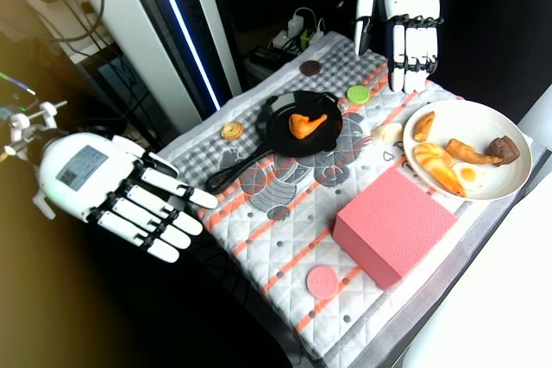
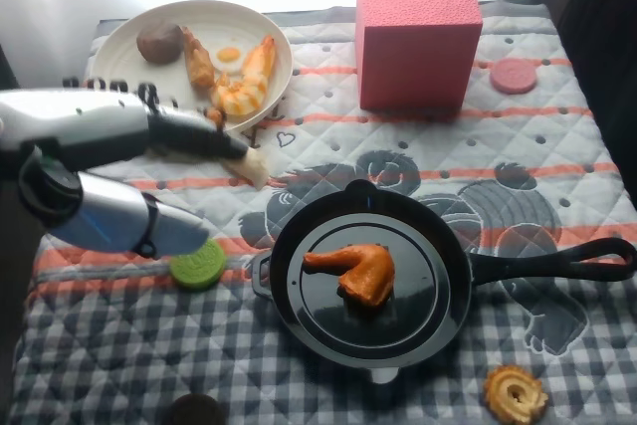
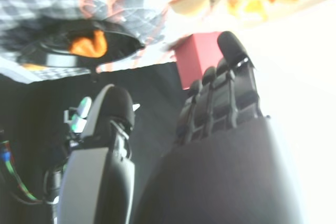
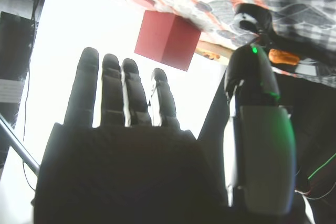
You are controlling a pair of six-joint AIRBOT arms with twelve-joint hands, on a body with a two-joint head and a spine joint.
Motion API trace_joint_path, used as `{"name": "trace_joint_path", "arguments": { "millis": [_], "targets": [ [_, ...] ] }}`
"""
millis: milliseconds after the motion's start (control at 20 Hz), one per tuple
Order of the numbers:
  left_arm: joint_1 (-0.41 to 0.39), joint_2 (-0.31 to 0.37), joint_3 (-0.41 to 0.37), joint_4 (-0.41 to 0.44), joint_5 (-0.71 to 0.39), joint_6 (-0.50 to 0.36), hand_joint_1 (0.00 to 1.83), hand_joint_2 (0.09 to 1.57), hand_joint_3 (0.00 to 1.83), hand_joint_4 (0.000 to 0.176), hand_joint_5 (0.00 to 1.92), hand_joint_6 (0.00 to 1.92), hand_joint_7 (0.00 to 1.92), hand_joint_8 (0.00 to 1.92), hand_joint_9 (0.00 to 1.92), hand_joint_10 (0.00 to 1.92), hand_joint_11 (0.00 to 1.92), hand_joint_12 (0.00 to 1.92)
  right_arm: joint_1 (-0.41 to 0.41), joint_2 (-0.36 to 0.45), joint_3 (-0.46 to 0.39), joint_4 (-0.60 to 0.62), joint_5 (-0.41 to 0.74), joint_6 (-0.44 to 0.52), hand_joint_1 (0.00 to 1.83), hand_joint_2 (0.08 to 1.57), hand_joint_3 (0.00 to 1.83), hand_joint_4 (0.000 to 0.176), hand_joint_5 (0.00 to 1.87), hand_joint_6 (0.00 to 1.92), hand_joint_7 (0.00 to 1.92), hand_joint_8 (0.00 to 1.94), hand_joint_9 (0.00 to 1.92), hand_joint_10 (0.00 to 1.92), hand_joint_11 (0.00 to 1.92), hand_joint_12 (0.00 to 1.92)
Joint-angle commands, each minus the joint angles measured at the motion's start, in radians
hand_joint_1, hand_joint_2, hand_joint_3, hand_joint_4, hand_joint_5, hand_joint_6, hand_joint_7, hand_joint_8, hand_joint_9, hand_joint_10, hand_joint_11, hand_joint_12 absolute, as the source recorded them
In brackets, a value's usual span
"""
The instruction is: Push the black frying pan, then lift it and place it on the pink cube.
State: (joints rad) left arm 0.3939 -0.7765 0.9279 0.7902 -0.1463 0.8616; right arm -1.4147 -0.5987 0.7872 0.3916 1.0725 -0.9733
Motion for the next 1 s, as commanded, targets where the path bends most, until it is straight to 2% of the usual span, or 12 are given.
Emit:
{"name": "trace_joint_path", "arguments": {
  "millis": [0,50,100,150,350,400,450,500,550,650,700,950],
  "targets": [
    [-0.007,0.000,0.003,-0.010,-0.082,-0.006,0.45,1.26,0.01,0.035,0.31,0.02,0.34,0.01,0.24,0.06,0.00,0.88,0.002,-0.002,0.002,0.010,0.120,-0.006,0.53,1.26,0.00,0.000,0.00,0.00,0.00,0.00,0.00,0.00,0.00,0.02],
    [-0.002,0.000,-0.001,-0.010,-0.088,-0.007,0.44,1.26,0.00,0.048,0.32,0.01,0.34,0.00,0.24,0.04,0.00,0.80,0.003,-0.005,0.002,0.010,0.123,-0.006,0.52,1.27,0.00,0.000,0.00,0.00,0.00,0.00,0.00,0.00,0.00,0.00],
    [0.007,-0.001,-0.007,-0.010,-0.098,-0.014,0.43,1.27,0.00,0.051,0.33,0.01,0.34,0.00,0.24,0.03,0.00,0.73,0.004,-0.008,0.002,0.010,0.127,-0.006,0.51,1.27,0.00,0.000,0.00,0.00,0.00,0.00,0.00,0.00,0.00,0.00],
    [0.016,-0.005,-0.007,-0.009,-0.106,-0.023,0.42,1.27,0.00,0.030,0.36,0.01,0.37,0.01,0.28,0.03,0.00,0.85,0.004,-0.010,0.002,0.010,0.129,-0.007,0.49,1.27,0.00,0.000,0.00,0.00,0.00,0.00,0.00,0.00,0.00,0.00],
    [0.059,-0.009,-0.007,-0.007,-0.109,-0.040,0.40,1.25,0.00,0.026,0.42,0.01,0.43,0.01,0.36,0.03,0.00,0.96,0.004,-0.013,0.001,0.011,0.129,-0.009,0.44,1.27,0.00,0.000,0.00,0.00,0.00,0.00,0.00,0.00,0.00,0.00],
    [0.063,-0.008,-0.007,-0.007,-0.103,-0.040,0.36,1.26,0.00,0.030,0.42,0.01,0.42,0.00,0.35,0.02,0.00,0.96,0.004,-0.013,0.001,0.013,0.129,-0.009,0.46,1.28,0.00,0.000,0.00,0.00,0.00,0.00,0.00,0.00,0.00,0.00],
    [0.066,-0.007,-0.007,-0.006,-0.095,-0.040,0.38,1.26,0.00,0.008,0.47,0.02,0.46,0.01,0.38,0.03,0.00,1.02,0.004,-0.013,0.001,0.014,0.129,-0.009,0.46,1.28,0.00,0.000,0.00,0.00,0.00,0.00,0.00,0.00,0.00,0.00],
    [0.068,-0.007,-0.007,-0.003,-0.088,-0.040,0.37,1.26,0.00,0.000,0.49,0.03,0.49,0.01,0.41,0.03,0.00,1.08,0.004,-0.013,0.001,0.014,0.129,-0.009,0.47,1.27,0.00,0.000,0.00,0.00,0.00,0.00,0.00,0.00,0.00,0.00],
    [0.073,-0.008,-0.006,0.000,-0.086,-0.040,0.37,1.27,0.00,0.000,0.51,0.03,0.50,0.02,0.42,0.03,0.00,1.09,0.004,-0.015,0.001,0.015,0.129,-0.009,0.47,1.27,0.00,0.000,0.00,0.00,0.00,0.00,0.00,0.00,0.00,0.00],
    [0.081,-0.015,-0.003,0.000,-0.080,-0.040,0.30,1.29,0.01,0.000,0.54,0.03,0.50,0.00,0.39,0.01,0.00,0.90,0.004,-0.016,0.002,0.020,0.129,-0.009,0.46,1.28,0.00,0.000,0.00,0.00,0.00,0.00,0.00,0.00,0.00,0.00],
    [0.089,-0.024,0.000,0.001,-0.080,-0.040,0.30,1.29,0.00,0.000,0.57,0.03,0.52,0.01,0.39,0.01,0.00,0.87,0.003,-0.017,0.002,0.025,0.129,-0.009,0.45,1.28,0.00,0.000,0.00,0.00,0.00,0.00,0.00,0.00,0.00,0.00],
    [0.100,-0.050,0.003,0.007,-0.090,-0.040,0.23,1.28,0.00,0.000,0.59,0.02,0.53,0.00,0.42,0.01,0.00,1.02,0.002,-0.019,0.002,0.030,0.129,-0.009,0.44,1.28,0.00,0.000,0.00,0.00,0.00,0.00,0.00,0.00,0.00,0.00]
  ]
}}
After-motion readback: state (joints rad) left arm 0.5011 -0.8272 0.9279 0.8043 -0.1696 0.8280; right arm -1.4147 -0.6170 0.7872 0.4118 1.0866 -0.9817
